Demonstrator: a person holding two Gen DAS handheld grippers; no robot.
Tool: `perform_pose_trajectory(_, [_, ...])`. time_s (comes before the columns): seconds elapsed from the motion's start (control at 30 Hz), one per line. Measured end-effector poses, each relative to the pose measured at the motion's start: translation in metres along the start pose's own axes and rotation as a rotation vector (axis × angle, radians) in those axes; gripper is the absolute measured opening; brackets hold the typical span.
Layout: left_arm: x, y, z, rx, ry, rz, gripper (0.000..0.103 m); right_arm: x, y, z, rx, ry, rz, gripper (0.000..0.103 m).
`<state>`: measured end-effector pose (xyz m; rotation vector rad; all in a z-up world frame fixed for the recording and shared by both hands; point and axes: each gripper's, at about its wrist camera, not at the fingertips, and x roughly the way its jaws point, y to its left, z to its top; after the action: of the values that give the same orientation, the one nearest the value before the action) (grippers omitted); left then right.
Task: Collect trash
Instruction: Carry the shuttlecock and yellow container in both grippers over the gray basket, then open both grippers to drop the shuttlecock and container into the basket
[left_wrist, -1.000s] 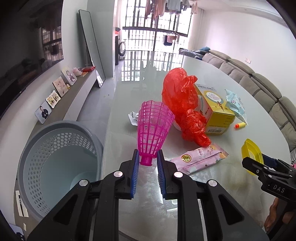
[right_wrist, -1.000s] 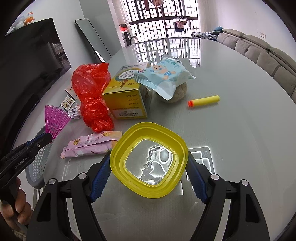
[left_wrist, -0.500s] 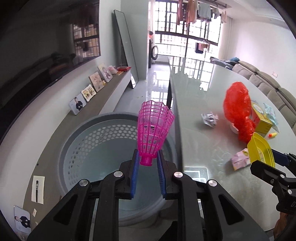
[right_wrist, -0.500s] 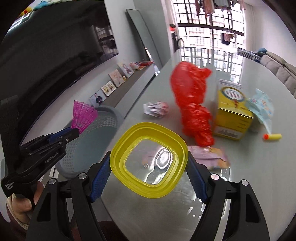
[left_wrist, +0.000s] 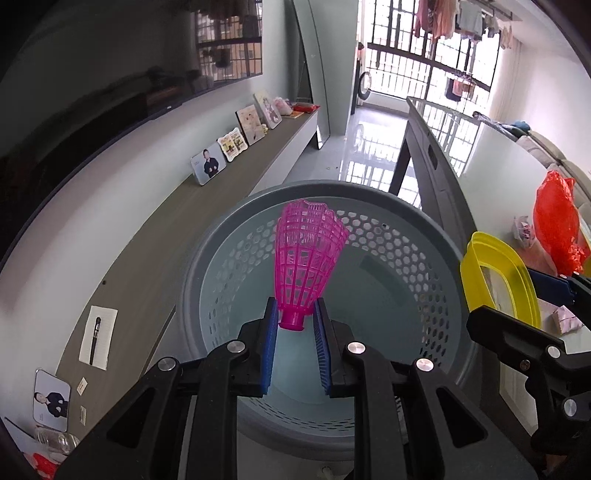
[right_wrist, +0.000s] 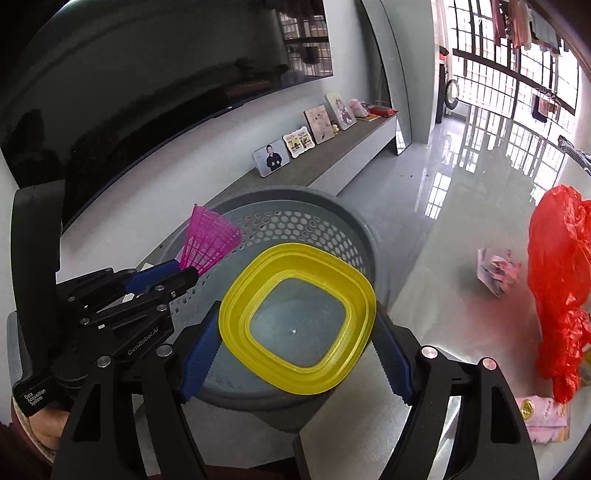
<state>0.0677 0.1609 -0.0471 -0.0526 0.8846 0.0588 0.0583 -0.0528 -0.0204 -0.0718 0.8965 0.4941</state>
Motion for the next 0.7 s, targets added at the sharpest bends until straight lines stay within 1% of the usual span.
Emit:
perform_pose_trajectory(0.1, [0.008,0.006,-0.001,-0.016,0.024,0.007,0.020,0.014,0.004,0.007,-0.014,0.013,0.010,0.074])
perform_pose_trajectory(0.3, [0.013,0.009,-0.002,-0.028,0.037,0.023,0.021,0.024,0.004,0.006,-0.012,0.028,0.012,0.074])
perform_pose_trajectory(0.37, [0.014,0.009,-0.003,-0.029,0.043,0.027,0.025,0.027,0.001,0.008,-0.010,0.027,0.010,0.076])
perform_pose_trajectory(0.43, [0.014,0.010,-0.005,-0.032,0.047,0.036,0.040,0.027,0.001,0.008,-0.012,0.024,0.005,0.076])
perform_pose_trajectory(0.5, [0.013,0.010,-0.006,-0.037,0.045,0.045,0.050,0.026,0.001,0.007,-0.018,0.026,-0.002,0.076])
perform_pose_trajectory(0.53, [0.012,0.010,-0.007,-0.040,0.043,0.049,0.053,0.026,0.001,0.007,-0.020,0.028,-0.006,0.076])
perform_pose_trajectory(0.57, [0.011,0.011,-0.007,-0.043,0.043,0.051,0.053,0.027,0.002,0.007,-0.022,0.030,-0.008,0.077])
perform_pose_trajectory(0.6, [0.011,0.012,-0.008,-0.046,0.044,0.053,0.053,0.027,0.002,0.007,-0.023,0.032,-0.006,0.079])
perform_pose_trajectory(0.7, [0.010,0.015,-0.008,-0.053,0.046,0.059,0.054,0.027,0.002,0.008,-0.030,0.026,-0.004,0.079])
